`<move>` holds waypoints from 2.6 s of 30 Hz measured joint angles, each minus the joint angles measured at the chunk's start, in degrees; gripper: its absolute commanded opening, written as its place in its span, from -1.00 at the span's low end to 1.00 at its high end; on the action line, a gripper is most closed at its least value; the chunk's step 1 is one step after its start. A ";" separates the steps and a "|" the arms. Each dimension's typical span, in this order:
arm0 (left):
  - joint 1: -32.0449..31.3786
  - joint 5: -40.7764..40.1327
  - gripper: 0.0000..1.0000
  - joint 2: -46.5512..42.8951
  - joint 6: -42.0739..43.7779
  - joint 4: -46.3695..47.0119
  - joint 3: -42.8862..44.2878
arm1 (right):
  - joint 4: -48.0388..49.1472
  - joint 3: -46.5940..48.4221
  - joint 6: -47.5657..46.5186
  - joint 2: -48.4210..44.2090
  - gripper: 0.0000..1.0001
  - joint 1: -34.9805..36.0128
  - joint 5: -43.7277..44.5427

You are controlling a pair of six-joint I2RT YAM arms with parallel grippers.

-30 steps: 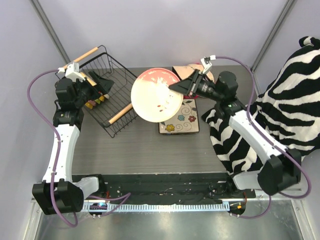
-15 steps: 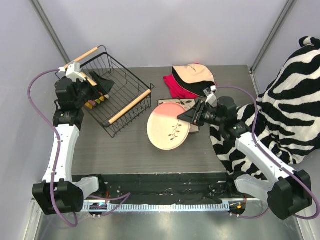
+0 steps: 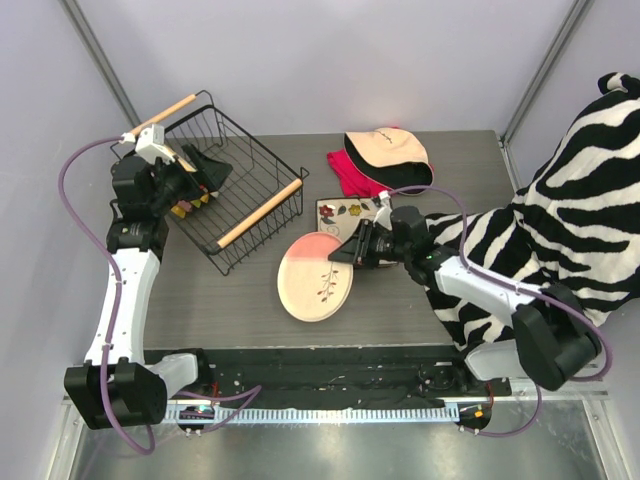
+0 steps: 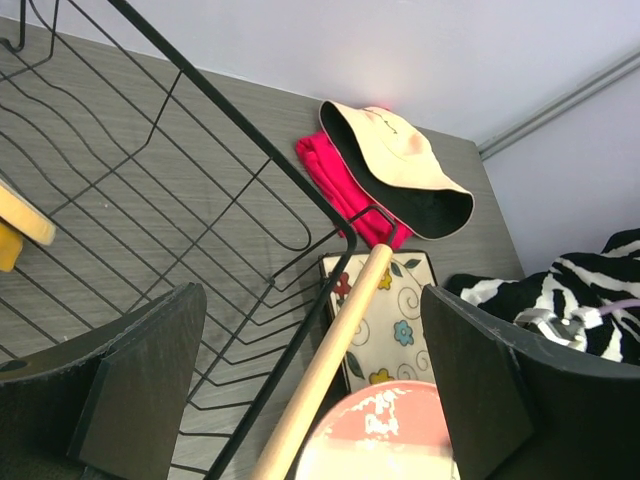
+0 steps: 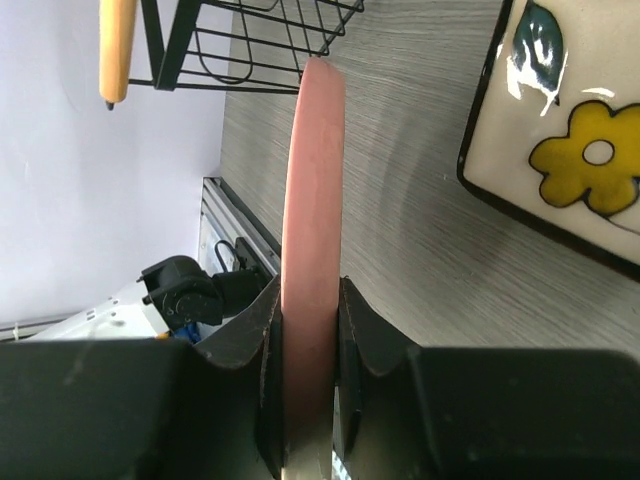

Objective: Unload the plates from the dish rack
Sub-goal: Place the plate at the center of the board.

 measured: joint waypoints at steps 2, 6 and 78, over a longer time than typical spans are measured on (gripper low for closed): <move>0.00 0.35 0.86 0.00 0.02 0.00 0.00 | 2.34 0.00 0.68 2.43 -0.99 0.35 0.04; -0.24 0.59 0.93 0.00 0.44 0.00 0.00 | 6.47 0.52 1.99 8.09 -0.99 1.70 0.79; -2.80 0.90 0.95 0.26 2.95 -1.31 0.00 | -5.51 19.69 -8.17 29.62 -0.17 14.80 14.05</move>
